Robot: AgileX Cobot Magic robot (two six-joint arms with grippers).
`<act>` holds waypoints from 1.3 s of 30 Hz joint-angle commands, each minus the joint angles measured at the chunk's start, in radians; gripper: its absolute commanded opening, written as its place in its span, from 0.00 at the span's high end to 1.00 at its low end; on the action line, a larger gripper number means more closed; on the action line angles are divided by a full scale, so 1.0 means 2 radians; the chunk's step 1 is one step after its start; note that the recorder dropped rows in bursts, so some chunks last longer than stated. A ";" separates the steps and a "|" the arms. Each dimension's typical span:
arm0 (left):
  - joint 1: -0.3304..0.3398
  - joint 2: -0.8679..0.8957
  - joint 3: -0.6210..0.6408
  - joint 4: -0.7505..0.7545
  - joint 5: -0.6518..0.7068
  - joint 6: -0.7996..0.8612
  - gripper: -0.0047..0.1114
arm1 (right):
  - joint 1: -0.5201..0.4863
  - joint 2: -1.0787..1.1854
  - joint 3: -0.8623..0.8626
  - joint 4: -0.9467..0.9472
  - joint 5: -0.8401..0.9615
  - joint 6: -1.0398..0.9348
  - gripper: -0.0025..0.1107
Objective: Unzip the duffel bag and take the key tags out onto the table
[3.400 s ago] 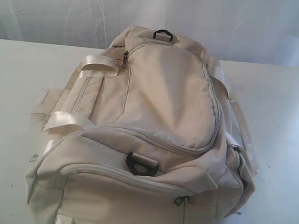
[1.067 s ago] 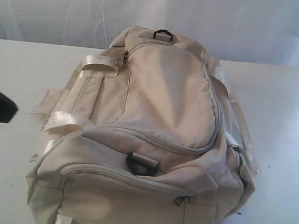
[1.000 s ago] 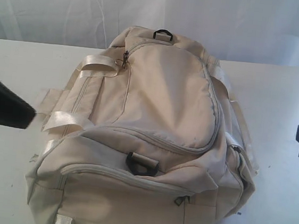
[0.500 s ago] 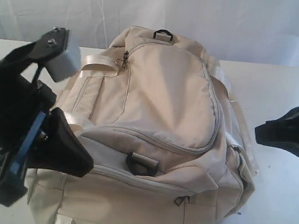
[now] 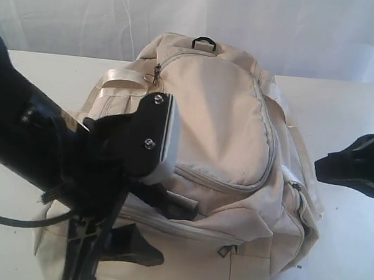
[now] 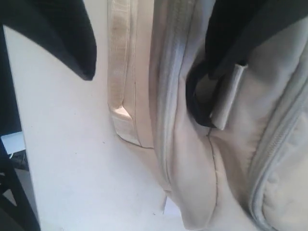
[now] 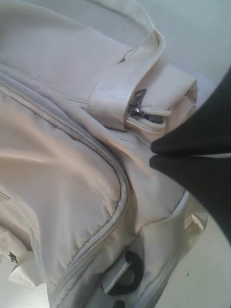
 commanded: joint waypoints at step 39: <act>0.083 0.051 -0.003 0.380 0.184 -0.366 0.96 | 0.000 0.000 -0.020 0.005 -0.022 -0.010 0.98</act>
